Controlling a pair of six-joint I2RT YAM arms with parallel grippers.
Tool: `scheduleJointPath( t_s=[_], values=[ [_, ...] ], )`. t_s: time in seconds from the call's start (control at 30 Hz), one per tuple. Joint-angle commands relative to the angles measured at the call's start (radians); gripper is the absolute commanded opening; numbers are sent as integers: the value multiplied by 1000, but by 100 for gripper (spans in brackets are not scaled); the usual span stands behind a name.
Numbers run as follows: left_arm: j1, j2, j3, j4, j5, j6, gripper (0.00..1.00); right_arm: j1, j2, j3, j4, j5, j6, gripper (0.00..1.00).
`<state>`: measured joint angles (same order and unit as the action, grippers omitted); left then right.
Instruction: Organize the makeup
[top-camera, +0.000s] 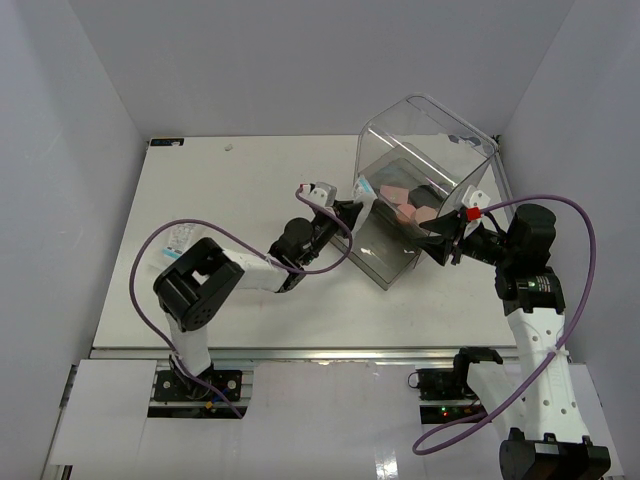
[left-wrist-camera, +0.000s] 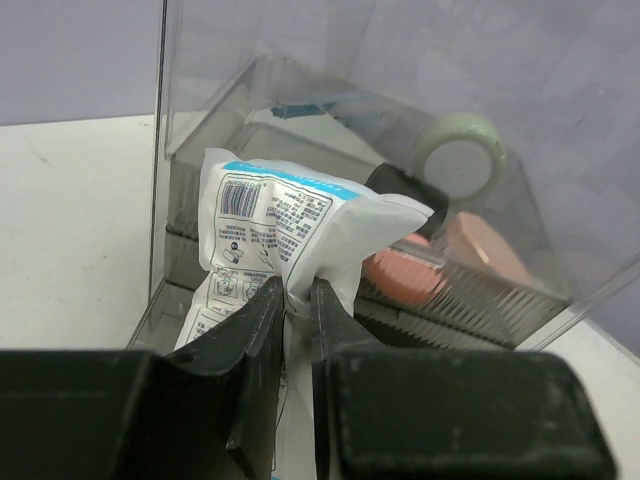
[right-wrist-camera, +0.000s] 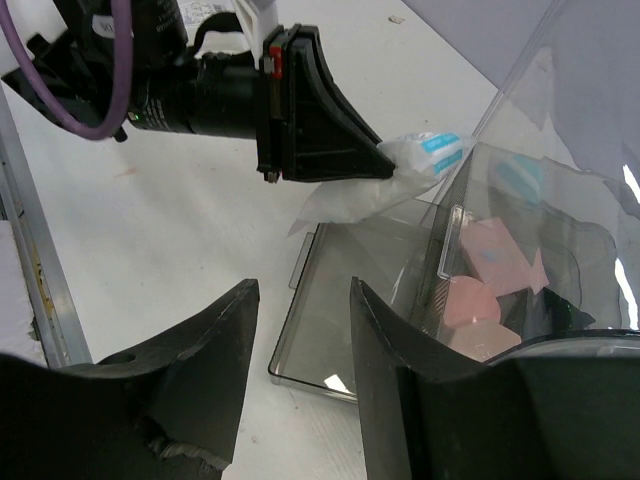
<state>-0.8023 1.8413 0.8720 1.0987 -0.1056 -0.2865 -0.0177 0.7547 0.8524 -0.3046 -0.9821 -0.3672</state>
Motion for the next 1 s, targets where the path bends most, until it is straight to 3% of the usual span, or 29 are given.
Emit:
scheduleJointPath(
  t_s=[0.0,0.53,0.97],
  values=[
    [-6,47,14,178,-10,86,0,-5,4,-7,9,-6,2,48],
    [-9,154,20,179,-18,133,0,-5,11,-10,10,-9,-1,48],
    [-12,104,45,-90,-66,119,0,-7,2,-10,9,-10,-1,48]
  ],
)
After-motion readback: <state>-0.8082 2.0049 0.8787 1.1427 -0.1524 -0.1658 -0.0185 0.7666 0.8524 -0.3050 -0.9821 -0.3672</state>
